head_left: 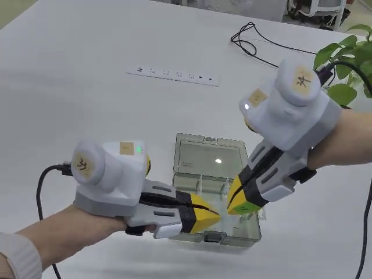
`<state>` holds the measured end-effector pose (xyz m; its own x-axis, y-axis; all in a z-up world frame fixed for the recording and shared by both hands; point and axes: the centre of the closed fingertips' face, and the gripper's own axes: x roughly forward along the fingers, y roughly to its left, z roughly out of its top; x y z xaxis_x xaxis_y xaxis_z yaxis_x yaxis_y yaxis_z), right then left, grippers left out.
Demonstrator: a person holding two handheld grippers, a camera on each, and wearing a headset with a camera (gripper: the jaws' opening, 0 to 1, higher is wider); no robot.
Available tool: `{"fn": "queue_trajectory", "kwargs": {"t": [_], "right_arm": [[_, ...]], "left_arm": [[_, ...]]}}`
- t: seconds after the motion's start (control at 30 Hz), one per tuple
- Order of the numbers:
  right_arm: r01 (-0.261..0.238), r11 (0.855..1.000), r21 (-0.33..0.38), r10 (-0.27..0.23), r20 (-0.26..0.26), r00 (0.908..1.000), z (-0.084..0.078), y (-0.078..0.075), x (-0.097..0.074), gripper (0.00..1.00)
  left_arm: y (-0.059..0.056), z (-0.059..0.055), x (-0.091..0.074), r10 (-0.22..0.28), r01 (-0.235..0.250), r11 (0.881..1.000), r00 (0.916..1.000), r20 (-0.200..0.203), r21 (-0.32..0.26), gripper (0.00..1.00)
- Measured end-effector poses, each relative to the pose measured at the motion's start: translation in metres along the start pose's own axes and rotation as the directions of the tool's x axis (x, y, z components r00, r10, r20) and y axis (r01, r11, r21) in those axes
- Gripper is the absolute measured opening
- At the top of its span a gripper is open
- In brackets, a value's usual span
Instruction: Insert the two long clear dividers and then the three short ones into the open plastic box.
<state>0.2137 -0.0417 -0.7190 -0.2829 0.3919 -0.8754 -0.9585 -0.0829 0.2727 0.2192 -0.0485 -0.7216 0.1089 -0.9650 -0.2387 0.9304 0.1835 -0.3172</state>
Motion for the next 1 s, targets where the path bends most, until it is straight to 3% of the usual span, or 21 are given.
{"fn": "queue_trajectory", "kwargs": {"t": [0.33, 0.7, 0.83, 1.0], "right_arm": [[0.067, 0.997, -0.039, -0.070, -0.080, 0.9944, -0.003, -0.003, 0.004, 0.02], [0.084, 0.996, -0.026, -0.086, -0.080, 0.9930, -0.006, -0.009, 0.002, 0.02], [0.096, 0.995, -0.006, -0.096, -0.087, 0.9915, -0.014, -0.016, 0.000, 0.02], [0.126, 0.992, 0.030, -0.122, -0.106, 0.9868, -0.030, -0.027, -0.003, 0.02]], "left_arm": [[0.004, -0.006, 0.003, 0.028, -0.028, 0.999, 0.9987, -0.042, 0.019, 0.00], [0.012, -0.006, 0.001, 0.075, -0.075, 0.997, 0.9966, -0.034, 0.002, 0.01], [0.022, -0.007, -0.004, 0.129, -0.130, 0.991, 0.9909, -0.039, -0.015, 0.23], [0.029, -0.010, -0.013, 0.165, -0.165, 0.986, 0.9856, -0.039, 0.001, 0.36]]}}
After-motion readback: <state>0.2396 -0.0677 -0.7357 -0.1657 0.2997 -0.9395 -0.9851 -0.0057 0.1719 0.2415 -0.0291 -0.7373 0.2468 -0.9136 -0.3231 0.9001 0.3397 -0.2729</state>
